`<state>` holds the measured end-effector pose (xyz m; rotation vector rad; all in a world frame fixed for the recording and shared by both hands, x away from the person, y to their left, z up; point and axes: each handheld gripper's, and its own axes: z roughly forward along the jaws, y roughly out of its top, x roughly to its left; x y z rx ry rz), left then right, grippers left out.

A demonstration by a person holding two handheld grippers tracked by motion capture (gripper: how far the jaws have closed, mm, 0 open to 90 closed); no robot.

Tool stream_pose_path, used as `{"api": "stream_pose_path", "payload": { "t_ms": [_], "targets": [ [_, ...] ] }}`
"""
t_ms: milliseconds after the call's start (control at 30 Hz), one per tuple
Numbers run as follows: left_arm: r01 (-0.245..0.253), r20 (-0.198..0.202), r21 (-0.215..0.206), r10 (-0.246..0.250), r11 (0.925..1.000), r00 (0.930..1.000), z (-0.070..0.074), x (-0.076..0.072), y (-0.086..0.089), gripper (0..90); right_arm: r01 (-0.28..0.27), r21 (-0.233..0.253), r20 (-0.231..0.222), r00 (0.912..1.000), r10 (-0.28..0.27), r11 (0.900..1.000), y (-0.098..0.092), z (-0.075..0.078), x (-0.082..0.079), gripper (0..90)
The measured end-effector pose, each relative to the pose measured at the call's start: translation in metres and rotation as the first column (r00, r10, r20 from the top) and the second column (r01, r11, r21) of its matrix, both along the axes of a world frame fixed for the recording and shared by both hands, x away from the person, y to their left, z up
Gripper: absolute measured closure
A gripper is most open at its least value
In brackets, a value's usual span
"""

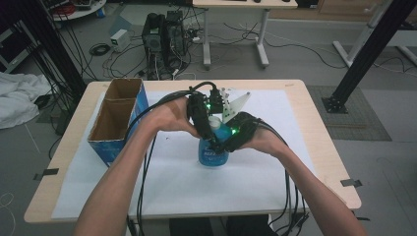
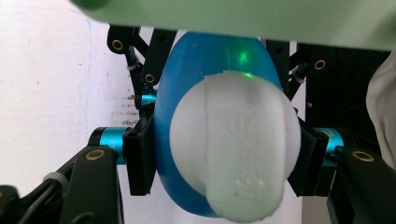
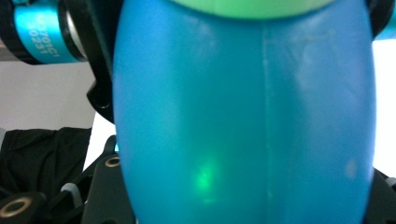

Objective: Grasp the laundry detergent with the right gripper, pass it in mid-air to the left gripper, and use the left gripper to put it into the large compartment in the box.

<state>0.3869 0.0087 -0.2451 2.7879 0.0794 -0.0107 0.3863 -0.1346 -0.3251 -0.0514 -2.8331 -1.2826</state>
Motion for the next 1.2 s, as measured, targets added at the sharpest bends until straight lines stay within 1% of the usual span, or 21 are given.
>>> {"api": "stream_pose_path", "payload": {
  "t_ms": [133, 200, 267, 367, 467, 500, 533, 567, 600, 633, 667, 733, 767, 833, 933, 1033, 1067, 1100, 1133, 1167, 1200],
  "targets": [
    [-0.006, -0.01, -0.013, 0.006, 0.9999, 0.9999, 0.0, -0.001, 0.0, 38.3, 0.001, 0.002, 0.002, 1.0, -0.001, 1.0, -0.001, 0.0, -0.001, 43.0],
    [-0.001, -0.009, -0.008, 0.001, 1.0, 1.0, 0.001, -0.001, 0.0, 38.2, -0.004, 0.002, -0.01, 0.9999, 0.004, 1.0, -0.001, 0.001, -0.001, 42.6],
    [0.001, -0.009, -0.009, -0.001, 1.0, 1.0, 0.0, -0.002, 0.0, 38.2, -0.01, 0.001, -0.004, 0.9999, 0.01, 1.0, -0.002, 0.0, -0.001, 42.0],
    [0.003, -0.01, 0.004, -0.003, 1.0, 0.9999, 0.0, -0.002, 0.0, 38.3, -0.006, 0.005, -0.017, 0.9998, 0.006, 1.0, -0.003, 0.0, -0.001, 40.0],
    [-0.005, -0.009, -0.004, 0.004, 1.0, 1.0, 0.0, -0.002, 0.0, 38.2, -0.004, 0.001, -0.014, 0.9999, 0.004, 1.0, -0.004, 0.0, -0.001, 39.1],
    [-0.009, -0.008, -0.002, 0.009, 1.0, 0.9999, 0.001, -0.002, 0.001, 38.2, 0.006, -0.004, -0.033, 0.9994, -0.006, 1.0, -0.004, 0.001, -0.003, 38.0],
    [-0.012, -0.007, 0.001, 0.012, 0.9999, 0.9999, 0.001, -0.001, 0.002, 38.2, 0.007, -0.006, -0.024, 0.9997, -0.007, 1.0, -0.005, 0.001, -0.002, 36.3],
    [-0.014, -0.009, 0.002, 0.014, 0.9999, 0.9999, 0.0, -0.001, 0.002, 38.2, -0.014, -0.006, 0.022, 0.9996, 0.014, 1.0, -0.005, -0.001, 0.001, 36.2],
    [-0.017, -0.01, -0.002, 0.017, 0.9999, 0.9998, 0.0, -0.002, 0.003, 38.2, -0.014, -0.008, -0.009, 0.9999, 0.014, 1.0, -0.006, -0.001, -0.001, 35.5],
    [-0.021, -0.012, 0.0, 0.021, 0.9998, 0.9997, -0.001, -0.003, 0.003, 38.2, -0.006, -0.007, -0.022, 0.9997, 0.006, 1.0, -0.006, -0.001, -0.002, 34.1],
    [-0.021, -0.009, 0.002, 0.021, 0.9998, 0.9997, 0.0, -0.003, 0.003, 38.2, -0.003, -0.019, -0.026, 0.9997, 0.003, 1.0, -0.007, 0.0, -0.002, 33.0],
    [-0.019, -0.008, 0.005, 0.02, 0.9998, 0.9998, 0.0, -0.003, 0.004, 38.2, -0.003, -0.024, -0.021, 0.9998, 0.002, 1.0, -0.006, 0.0, -0.002, 32.7],
    [-0.025, -0.006, 0.004, 0.025, 0.9997, 0.9997, 0.0, -0.003, 0.004, 38.2, -0.007, -0.024, -0.004, 1.0, 0.007, 1.0, -0.006, -0.001, -0.001, 32.4],
    [-0.032, -0.01, -0.004, 0.032, 0.9995, 0.9994, 0.001, -0.004, 0.005, 38.2, -0.004, -0.023, -0.004, 1.0, 0.004, 1.0, -0.005, -0.002, -0.002, 31.4],
    [-0.026, -0.015, -0.001, 0.026, 0.9997, 0.9996, 0.001, -0.004, 0.007, 38.2, -0.002, -0.025, -0.002, 1.0, 0.002, 1.0, -0.006, -0.001, -0.003, 30.3],
    [-0.027, -0.015, -0.003, 0.027, 0.9996, 0.9995, 0.002, -0.005, 0.007, 38.2, 0.013, -0.032, -0.002, 0.9999, -0.013, 0.999, -0.008, 0.0, -0.003, 25.8],
    [-0.028, -0.014, -0.001, 0.028, 0.9996, 0.9995, 0.002, -0.005, 0.007, 38.2, 0.01, -0.032, 0.017, 0.9998, -0.01, 0.999, -0.01, 0.0, -0.001, 24.1],
    [-0.028, -0.014, 0.001, 0.028, 0.9996, 0.9995, 0.002, -0.004, 0.007, 38.2, 0.029, -0.031, -0.01, 0.9995, -0.03, 0.999, -0.01, 0.001, -0.002, 22.8],
    [-0.02, -0.011, 0.009, 0.02, 0.9998, 0.9997, 0.002, -0.004, 0.007, 38.2, 0.026, -0.032, -0.002, 0.9997, -0.026, 0.999, -0.012, 0.002, -0.001, 22.8],
    [-0.021, -0.013, 0.01, 0.021, 0.9997, 0.9997, 0.002, -0.004, 0.008, 38.2, 0.025, -0.038, -0.012, 0.9996, -0.026, 0.999, -0.014, 0.004, -0.001, 22.8],
    [-0.02, -0.013, 0.011, 0.021, 0.9997, 0.9997, 0.002, -0.004, 0.008, 38.2, 0.023, -0.044, -0.009, 0.9997, -0.023, 0.999, -0.016, 0.005, -0.001, 22.8]
  ]
}}
